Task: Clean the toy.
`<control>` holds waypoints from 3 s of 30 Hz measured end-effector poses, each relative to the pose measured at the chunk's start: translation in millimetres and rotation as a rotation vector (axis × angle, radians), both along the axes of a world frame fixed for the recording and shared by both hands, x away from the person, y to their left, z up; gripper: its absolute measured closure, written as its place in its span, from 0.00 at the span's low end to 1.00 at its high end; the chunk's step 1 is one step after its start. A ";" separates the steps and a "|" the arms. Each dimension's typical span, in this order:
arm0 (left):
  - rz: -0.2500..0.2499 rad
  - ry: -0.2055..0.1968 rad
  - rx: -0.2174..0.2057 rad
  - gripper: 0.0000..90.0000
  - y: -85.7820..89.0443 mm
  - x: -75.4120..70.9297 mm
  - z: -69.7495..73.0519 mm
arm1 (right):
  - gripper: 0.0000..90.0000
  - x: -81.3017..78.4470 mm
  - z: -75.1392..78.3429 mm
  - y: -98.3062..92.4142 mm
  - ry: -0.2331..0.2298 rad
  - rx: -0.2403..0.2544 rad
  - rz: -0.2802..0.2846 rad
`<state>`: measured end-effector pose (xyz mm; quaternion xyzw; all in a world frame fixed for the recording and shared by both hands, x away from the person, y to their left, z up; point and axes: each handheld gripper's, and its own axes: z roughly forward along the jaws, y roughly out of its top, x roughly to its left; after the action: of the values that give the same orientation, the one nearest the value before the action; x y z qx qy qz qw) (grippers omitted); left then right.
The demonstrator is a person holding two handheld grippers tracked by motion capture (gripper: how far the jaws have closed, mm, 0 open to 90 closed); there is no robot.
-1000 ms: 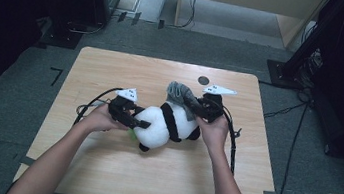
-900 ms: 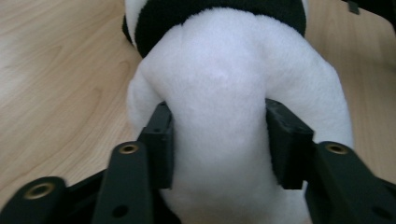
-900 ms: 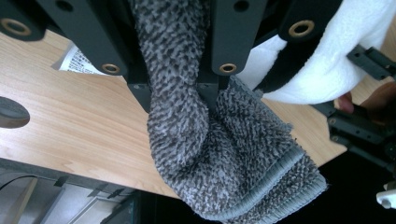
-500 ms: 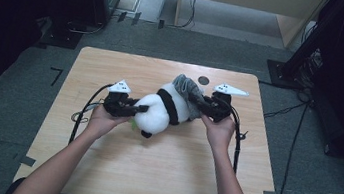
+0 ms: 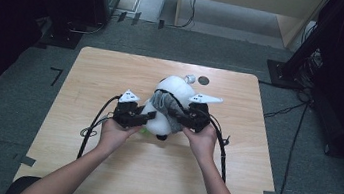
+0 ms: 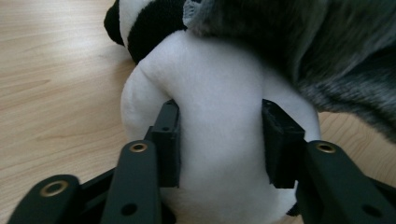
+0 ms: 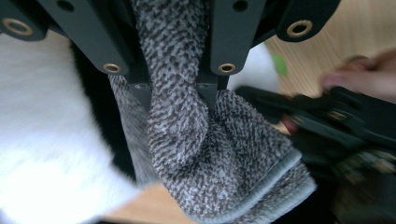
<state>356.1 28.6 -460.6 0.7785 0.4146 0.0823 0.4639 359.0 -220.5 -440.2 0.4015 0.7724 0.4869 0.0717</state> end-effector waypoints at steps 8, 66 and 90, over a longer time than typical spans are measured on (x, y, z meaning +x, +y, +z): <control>-0.072 -0.019 0.048 0.33 4.6 6.7 5.4 | 0.86 1.9 -4.7 -3.1 0.001 -0.012 0.009; -0.117 0.152 -0.140 0.80 14.4 31.6 0.2 | 0.87 -20.6 -18.1 14.8 -0.047 -0.011 0.171; -0.071 0.180 -0.161 0.79 24.4 37.3 -1.3 | 0.87 -15.0 -72.8 33.4 0.061 -0.189 0.230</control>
<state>393.4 53.0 -461.9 0.7573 0.4320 -0.0378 0.4883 344.0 -187.0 -513.0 0.3165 0.8575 0.4046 0.0292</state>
